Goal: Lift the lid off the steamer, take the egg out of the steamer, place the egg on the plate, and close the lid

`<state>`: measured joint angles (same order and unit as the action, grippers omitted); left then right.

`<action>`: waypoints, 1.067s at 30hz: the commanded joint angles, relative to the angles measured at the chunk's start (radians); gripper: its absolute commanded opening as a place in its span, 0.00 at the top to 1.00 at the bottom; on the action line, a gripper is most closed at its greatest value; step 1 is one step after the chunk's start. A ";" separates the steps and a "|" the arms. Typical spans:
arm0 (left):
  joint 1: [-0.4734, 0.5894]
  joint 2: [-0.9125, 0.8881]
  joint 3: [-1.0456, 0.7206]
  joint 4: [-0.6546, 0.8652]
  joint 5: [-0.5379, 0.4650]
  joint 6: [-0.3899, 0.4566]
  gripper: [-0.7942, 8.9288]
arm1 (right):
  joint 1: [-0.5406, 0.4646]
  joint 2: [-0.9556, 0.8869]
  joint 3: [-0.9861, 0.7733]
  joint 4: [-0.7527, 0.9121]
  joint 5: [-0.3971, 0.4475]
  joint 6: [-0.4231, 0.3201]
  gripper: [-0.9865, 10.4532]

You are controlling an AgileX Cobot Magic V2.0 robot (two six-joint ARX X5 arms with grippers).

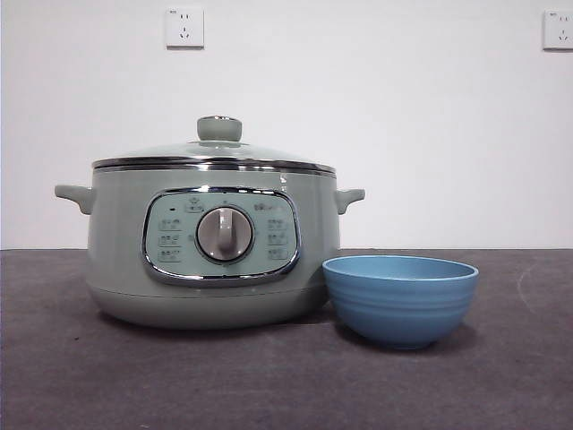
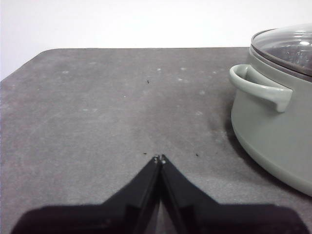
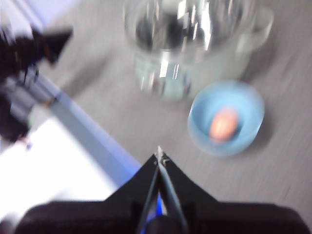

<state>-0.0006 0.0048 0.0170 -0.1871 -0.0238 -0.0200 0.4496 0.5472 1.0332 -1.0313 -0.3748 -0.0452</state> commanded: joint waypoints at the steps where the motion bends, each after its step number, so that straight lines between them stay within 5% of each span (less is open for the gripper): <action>1: 0.003 -0.002 -0.014 0.006 0.000 -0.006 0.92 | -0.090 -0.055 -0.034 0.207 -0.058 -0.077 0.91; 11: 0.003 -0.002 -0.014 0.006 0.000 -0.006 0.92 | -0.393 -0.301 -0.475 0.743 -0.087 -0.035 0.91; 15: 0.003 -0.002 -0.014 0.006 0.000 -0.006 0.92 | -0.422 -0.387 -0.691 0.889 0.010 0.026 0.91; 22: 0.003 -0.002 -0.014 0.006 0.000 -0.006 0.92 | -0.431 -0.505 -0.922 0.948 0.117 0.064 0.91; 32: 0.003 -0.002 -0.014 0.006 0.000 -0.006 0.92 | -0.443 -0.546 -1.028 0.892 0.145 0.090 0.91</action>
<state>-0.0002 0.0048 0.0170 -0.1871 -0.0238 -0.0200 0.0071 0.0048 0.0158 -0.1398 -0.2405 0.0292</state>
